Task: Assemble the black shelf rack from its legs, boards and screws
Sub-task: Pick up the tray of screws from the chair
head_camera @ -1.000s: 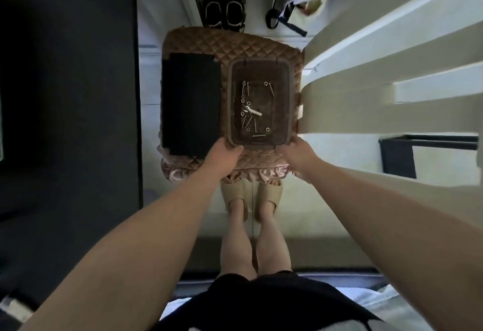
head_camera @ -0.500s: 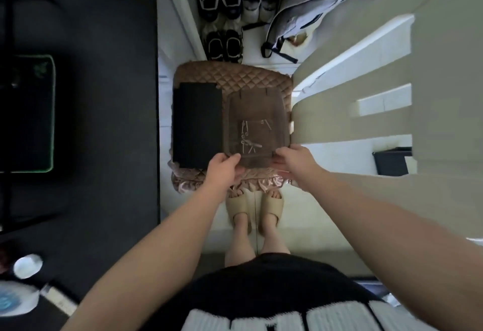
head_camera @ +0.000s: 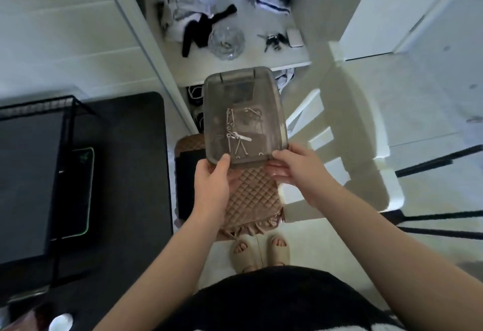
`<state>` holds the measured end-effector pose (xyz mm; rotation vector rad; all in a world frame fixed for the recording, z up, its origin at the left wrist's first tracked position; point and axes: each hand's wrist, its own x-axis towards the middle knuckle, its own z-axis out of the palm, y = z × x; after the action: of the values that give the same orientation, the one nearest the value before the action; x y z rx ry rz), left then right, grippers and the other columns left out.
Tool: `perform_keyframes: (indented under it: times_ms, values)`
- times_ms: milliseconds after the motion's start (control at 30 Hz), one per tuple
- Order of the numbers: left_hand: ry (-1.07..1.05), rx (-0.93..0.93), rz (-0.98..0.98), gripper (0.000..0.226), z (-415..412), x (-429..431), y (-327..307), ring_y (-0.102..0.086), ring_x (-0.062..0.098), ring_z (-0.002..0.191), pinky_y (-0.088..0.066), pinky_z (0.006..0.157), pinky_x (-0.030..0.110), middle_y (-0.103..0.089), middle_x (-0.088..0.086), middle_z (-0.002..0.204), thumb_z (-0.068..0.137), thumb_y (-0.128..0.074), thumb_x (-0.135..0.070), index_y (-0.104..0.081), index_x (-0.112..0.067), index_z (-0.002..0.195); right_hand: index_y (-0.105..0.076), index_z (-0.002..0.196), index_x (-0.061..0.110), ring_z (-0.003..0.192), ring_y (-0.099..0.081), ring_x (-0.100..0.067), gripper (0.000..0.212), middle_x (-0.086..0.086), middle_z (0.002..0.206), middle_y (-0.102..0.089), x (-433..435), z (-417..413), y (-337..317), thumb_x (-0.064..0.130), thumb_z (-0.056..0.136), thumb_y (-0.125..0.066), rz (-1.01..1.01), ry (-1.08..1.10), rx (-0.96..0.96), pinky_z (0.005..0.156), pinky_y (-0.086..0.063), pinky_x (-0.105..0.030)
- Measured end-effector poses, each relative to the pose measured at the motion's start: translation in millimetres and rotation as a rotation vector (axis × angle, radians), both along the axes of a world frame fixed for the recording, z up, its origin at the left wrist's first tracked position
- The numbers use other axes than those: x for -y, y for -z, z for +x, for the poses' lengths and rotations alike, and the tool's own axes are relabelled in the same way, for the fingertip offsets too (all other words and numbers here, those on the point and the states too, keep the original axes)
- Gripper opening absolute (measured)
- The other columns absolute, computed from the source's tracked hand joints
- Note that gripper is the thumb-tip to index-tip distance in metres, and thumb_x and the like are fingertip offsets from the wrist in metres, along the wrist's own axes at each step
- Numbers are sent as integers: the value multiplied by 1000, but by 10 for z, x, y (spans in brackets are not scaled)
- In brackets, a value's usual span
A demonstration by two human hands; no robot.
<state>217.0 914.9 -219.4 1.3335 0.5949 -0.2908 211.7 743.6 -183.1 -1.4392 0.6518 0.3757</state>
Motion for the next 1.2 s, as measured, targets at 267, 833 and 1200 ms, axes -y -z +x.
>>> perform_keyframes:
  times_ms: [267, 833, 1200]
  values:
    - [222, 227, -2, 10, 300, 679, -746, -75, 22, 93, -61, 82, 38, -73, 4, 105, 98, -62, -24, -58, -16, 103, -63, 103, 6, 97, -74, -21, 14, -10, 105, -77, 698, -395, -672, 20, 101, -60, -31, 158, 212, 90, -56, -43]
    - [810, 210, 50, 36, -803, 3856, -762, -76, 29, 84, -59, 73, 40, -71, 9, 107, 75, -60, -31, -58, -9, 102, -61, 124, 32, 105, -70, -12, 26, 8, 115, -72, 4060, -2618, -477, 37, 98, -62, -294, 670, 165, 92, -57, -39]
    - [1236, -45, 329, 39, -1453, 5354, 41, -76, 29, 75, -60, 75, 41, -75, 5, 83, 68, -59, -29, -60, -5, 99, -61, 126, 20, 102, -67, -20, 33, 1, 110, -68, 5632, -3776, 481, 37, 98, -63, -277, 758, -96, 85, -58, -41]
